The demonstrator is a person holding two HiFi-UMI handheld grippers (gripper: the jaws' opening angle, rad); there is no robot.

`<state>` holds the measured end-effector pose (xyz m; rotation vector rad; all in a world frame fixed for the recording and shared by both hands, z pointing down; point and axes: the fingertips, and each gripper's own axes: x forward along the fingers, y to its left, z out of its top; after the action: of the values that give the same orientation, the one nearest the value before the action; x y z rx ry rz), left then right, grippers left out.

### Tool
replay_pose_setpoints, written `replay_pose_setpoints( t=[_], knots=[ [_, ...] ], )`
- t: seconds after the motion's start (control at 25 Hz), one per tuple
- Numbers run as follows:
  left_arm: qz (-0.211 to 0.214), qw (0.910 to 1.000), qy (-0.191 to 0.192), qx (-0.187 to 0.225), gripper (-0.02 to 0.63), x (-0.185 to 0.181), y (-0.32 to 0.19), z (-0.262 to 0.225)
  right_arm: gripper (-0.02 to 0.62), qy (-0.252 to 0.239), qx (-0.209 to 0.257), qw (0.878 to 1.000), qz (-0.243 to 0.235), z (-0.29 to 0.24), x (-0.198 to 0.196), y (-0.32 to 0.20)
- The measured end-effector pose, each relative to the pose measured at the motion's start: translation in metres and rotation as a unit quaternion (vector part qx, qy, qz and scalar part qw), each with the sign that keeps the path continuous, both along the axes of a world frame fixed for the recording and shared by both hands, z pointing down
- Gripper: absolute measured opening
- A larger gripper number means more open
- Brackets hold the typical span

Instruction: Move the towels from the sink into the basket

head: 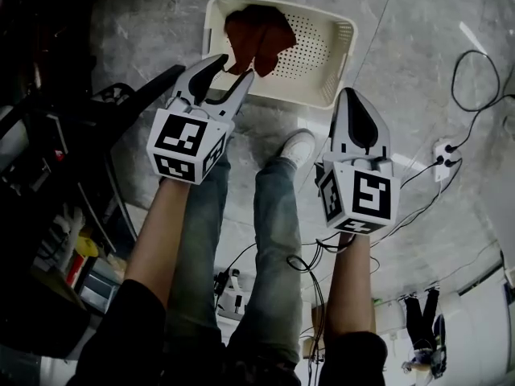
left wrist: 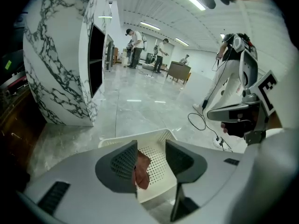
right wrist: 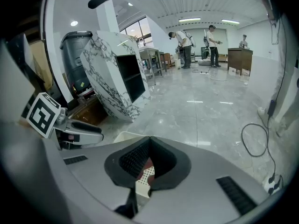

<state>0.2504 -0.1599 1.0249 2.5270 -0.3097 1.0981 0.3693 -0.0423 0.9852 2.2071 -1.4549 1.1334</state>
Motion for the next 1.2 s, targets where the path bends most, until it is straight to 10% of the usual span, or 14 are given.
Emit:
replay_pose_setpoints(
  t=[0.48,1.2],
  knots=[
    [-0.023,0.9995,0.010,0.020,0.017,-0.005,-0.006,-0.050,0.014,0.019,0.011,1.000,0.007,-0.049,0.000,0.006],
    [-0.035,0.9946,0.059,0.078,0.015,0.007,-0.036,-0.224,0.014,0.066,0.060,0.996,0.021,-0.213,0.020,-0.017]
  ],
)
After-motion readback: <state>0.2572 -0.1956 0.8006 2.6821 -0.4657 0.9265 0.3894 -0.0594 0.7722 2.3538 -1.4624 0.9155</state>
